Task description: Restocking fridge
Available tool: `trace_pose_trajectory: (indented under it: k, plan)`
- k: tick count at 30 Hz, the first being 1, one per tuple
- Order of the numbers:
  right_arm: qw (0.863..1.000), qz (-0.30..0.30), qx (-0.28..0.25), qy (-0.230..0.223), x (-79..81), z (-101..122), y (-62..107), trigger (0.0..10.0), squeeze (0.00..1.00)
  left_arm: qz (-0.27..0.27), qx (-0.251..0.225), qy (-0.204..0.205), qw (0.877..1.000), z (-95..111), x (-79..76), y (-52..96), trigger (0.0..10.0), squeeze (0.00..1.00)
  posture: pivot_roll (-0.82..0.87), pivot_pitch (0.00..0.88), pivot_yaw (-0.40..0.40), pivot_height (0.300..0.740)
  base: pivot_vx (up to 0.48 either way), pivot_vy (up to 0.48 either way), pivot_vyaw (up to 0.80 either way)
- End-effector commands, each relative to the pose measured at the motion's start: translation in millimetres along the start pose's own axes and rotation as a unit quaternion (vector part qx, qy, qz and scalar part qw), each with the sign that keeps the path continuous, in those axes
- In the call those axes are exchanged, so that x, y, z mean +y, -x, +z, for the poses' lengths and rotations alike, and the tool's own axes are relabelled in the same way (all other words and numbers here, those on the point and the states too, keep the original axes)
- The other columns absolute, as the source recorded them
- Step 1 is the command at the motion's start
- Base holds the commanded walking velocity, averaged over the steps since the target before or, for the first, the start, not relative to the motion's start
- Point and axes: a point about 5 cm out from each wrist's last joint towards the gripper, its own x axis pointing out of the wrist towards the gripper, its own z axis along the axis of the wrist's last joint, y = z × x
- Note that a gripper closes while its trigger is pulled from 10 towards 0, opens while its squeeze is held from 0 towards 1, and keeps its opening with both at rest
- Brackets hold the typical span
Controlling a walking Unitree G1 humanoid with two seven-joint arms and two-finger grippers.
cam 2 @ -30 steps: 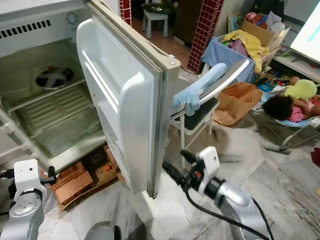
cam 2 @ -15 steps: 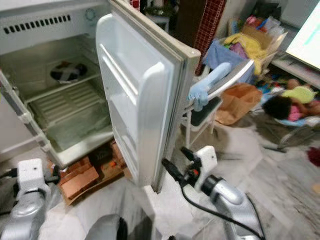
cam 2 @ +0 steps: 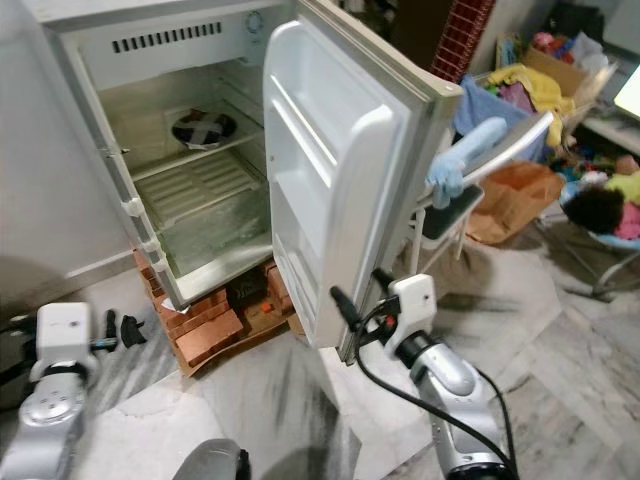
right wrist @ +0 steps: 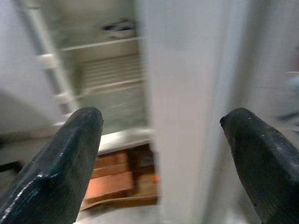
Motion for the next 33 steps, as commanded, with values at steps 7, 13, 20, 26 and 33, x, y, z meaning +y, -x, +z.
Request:
trace_pose_trajectory:
  k: [7,13,20,26,33]
  plan:
    - [0.995,-0.097,0.002,0.010,-8.7,-4,2.4,10.0,0.00,-0.047,-0.036,0.003,0.998,15,-12.5,-6.0,10.0,0.00,0.08,0.002,-0.056,0.740,0.000,-0.104,0.00]
    - [0.991,-0.127,0.006,0.035,-15.9,0,-12.7,10.0,0.00,-0.025,-0.013,0.013,1.000,7,-12.6,-3.0,10.0,0.00,0.07,0.011,-0.047,0.740,0.000,-0.103,0.00]
    - [0.987,-0.158,-0.015,0.038,-26.9,29,-58.4,10.0,0.00,0.107,0.102,0.061,0.987,-27,16.7,6.5,10.0,0.00,0.10,0.015,-0.057,0.740,0.000,0.000,0.00]
    - [0.992,-0.122,-0.039,-0.021,-6.5,50,-95.6,10.0,0.00,0.162,0.172,0.085,0.968,-52,34.0,22.4,10.0,0.00,0.12,0.019,-0.069,0.740,0.000,0.000,0.00]
    - [0.977,0.120,-0.046,-0.167,96.0,71,-135.3,10.0,0.00,0.152,0.180,0.102,0.966,-51,26.3,23.5,10.0,0.00,0.15,0.011,-0.086,0.740,0.000,0.000,0.00]
